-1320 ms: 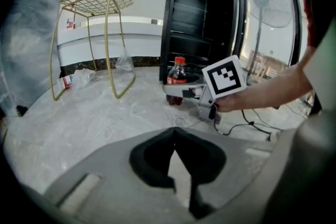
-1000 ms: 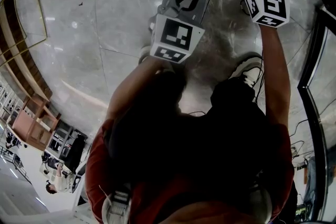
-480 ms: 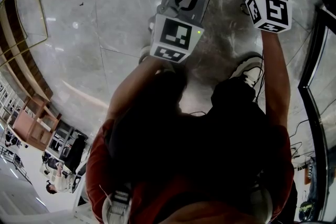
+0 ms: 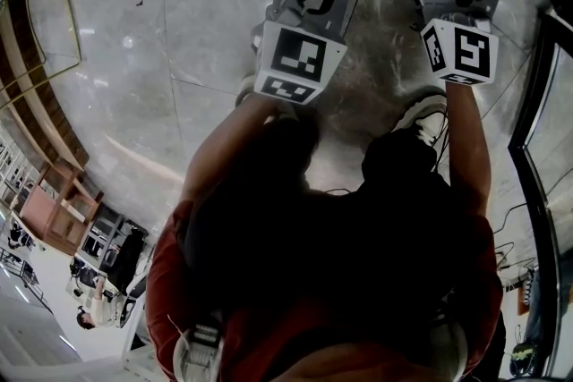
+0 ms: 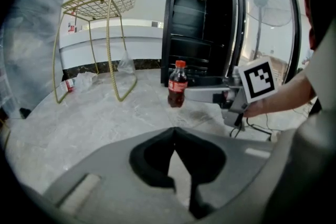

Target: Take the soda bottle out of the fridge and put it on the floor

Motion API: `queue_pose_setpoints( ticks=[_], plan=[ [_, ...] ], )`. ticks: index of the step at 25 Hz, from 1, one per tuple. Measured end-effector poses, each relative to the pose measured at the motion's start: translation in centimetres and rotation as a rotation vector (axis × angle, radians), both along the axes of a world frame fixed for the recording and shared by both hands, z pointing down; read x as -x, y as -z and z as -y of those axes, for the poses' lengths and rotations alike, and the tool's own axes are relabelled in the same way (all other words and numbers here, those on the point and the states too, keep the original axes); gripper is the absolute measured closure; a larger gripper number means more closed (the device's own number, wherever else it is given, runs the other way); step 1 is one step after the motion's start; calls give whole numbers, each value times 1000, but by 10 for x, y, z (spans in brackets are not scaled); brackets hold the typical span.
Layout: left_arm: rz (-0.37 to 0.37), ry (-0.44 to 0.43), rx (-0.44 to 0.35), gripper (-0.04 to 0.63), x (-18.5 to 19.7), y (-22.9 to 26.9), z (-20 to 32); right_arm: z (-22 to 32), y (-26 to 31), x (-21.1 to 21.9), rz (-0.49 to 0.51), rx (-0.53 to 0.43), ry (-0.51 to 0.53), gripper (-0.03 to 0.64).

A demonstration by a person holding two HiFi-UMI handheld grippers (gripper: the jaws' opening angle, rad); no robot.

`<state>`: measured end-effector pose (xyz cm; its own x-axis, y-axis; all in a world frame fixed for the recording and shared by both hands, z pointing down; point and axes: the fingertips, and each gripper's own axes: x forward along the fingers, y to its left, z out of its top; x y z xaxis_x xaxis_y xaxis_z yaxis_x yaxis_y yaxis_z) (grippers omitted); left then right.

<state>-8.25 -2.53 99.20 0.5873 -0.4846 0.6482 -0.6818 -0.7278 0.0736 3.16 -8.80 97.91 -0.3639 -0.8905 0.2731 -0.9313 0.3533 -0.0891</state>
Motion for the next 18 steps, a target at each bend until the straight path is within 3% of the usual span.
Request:
queue_pose_setpoints(
  ticks=[6,18],
  plan=[
    [7,-7,-2,595,4,2,-2,-41,4,9,-97,22,-2,147],
    [18,-5,6,595,9,-1,-9,-59,-2,10,-99,61,5,149]
  ],
)
